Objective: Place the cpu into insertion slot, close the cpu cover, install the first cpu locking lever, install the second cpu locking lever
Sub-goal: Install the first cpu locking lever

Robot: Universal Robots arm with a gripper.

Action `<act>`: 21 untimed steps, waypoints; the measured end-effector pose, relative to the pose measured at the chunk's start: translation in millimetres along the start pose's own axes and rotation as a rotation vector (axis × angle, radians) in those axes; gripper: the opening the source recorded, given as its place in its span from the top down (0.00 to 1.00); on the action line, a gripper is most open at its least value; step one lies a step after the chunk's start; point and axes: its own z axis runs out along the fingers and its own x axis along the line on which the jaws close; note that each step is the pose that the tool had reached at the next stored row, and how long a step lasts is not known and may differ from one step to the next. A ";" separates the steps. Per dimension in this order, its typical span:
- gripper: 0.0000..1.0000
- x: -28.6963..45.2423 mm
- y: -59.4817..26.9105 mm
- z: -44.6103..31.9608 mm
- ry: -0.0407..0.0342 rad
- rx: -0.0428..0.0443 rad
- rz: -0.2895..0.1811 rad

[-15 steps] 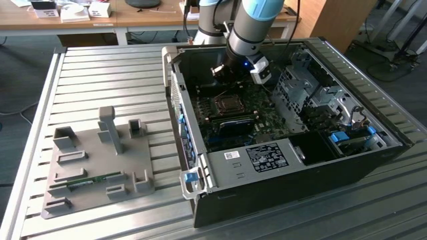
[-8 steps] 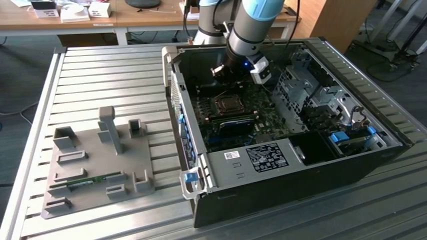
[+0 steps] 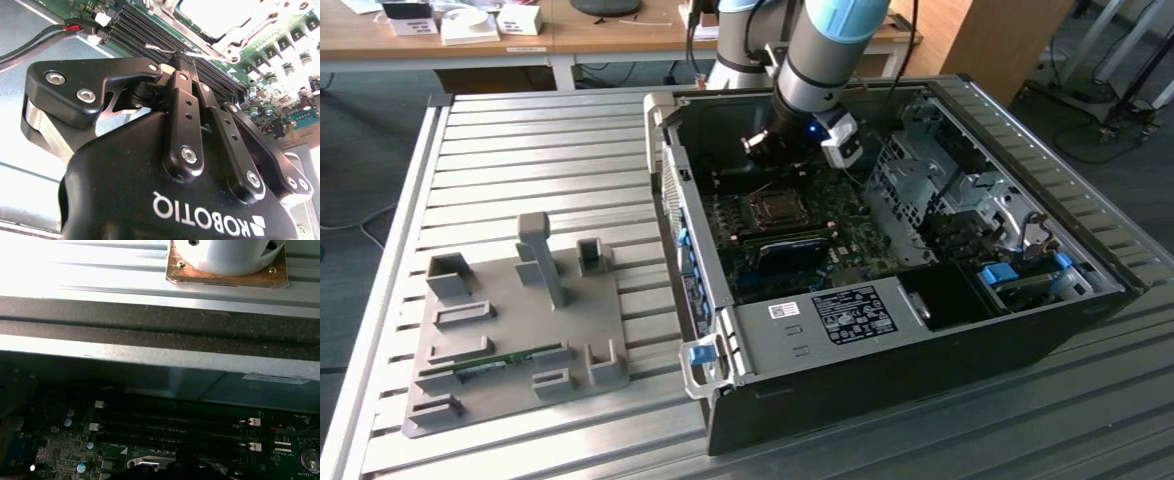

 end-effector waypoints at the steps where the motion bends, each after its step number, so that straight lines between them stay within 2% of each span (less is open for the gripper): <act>1: 0.89 -0.3 -0.1 0.4 0.0000 0.0000 0.000; 21: 0.89 -2.0 -1.2 3.3 0.0001 0.0003 0.000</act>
